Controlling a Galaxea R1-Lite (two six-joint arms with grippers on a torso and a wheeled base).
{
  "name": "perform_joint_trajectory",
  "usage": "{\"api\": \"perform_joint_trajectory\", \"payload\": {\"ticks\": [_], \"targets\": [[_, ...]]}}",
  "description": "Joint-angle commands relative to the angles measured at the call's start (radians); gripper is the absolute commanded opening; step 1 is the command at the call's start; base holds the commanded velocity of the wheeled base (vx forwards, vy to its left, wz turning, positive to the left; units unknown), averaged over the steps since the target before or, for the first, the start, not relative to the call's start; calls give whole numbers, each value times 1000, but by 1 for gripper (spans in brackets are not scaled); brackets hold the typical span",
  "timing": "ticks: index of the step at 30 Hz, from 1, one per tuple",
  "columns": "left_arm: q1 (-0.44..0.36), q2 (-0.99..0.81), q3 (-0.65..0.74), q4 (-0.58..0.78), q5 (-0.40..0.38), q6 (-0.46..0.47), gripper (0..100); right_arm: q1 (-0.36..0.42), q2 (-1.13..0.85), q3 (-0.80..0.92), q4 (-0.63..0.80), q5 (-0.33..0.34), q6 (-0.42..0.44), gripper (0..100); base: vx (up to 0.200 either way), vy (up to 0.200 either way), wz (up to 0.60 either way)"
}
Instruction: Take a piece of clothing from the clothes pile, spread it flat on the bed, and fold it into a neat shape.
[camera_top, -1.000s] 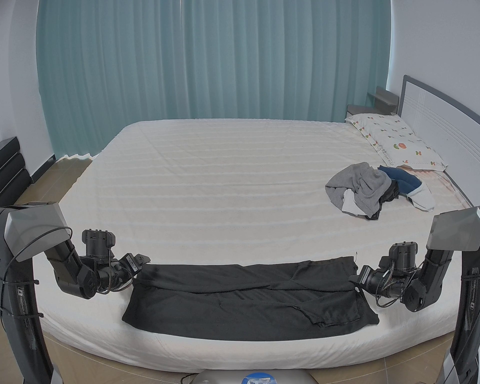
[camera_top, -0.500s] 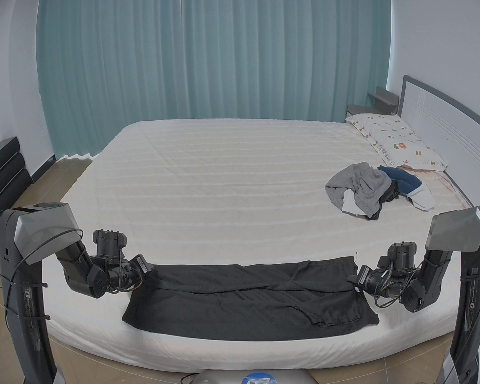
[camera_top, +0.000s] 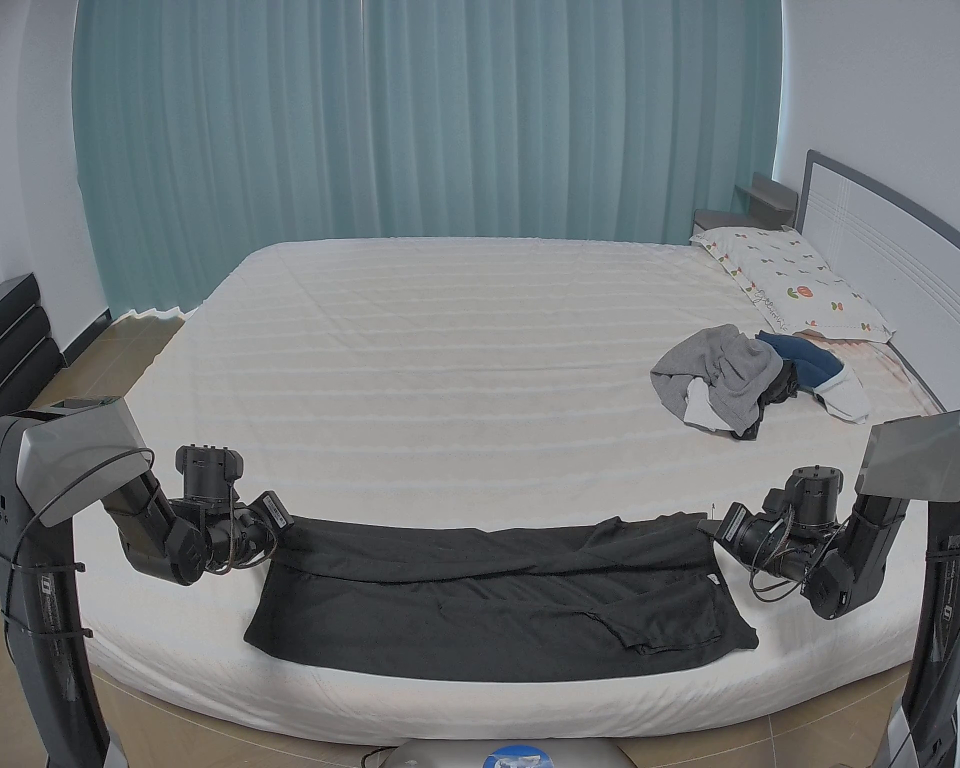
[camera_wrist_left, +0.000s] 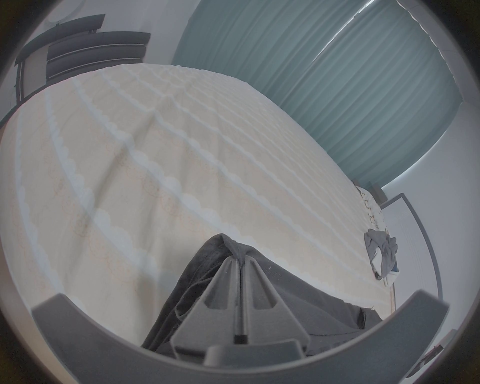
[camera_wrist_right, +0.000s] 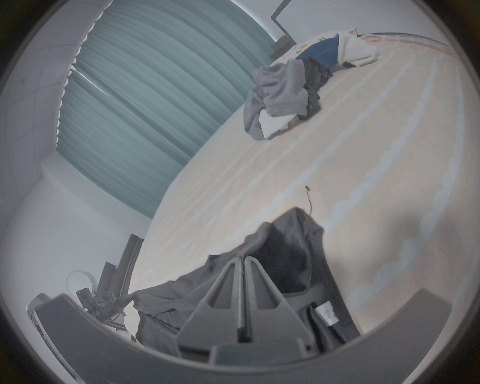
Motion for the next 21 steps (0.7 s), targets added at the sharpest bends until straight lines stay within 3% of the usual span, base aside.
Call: {"api": "perform_joint_trajectory", "payload": {"ticks": [1, 9, 21], "targets": [[3, -16, 0, 1, -2, -6, 0, -6, -10, 2, -6, 0, 5, 0, 0, 0, 0], [6, -37, -7, -11, -3, -49, 0, -17, -27, -11, -29, 1, 48, 0, 0, 0, 0], [7, -33, 3, 18, -17, -42, 0, -17, -20, 5, -27, 1, 44, 0, 0, 0, 0]]}}
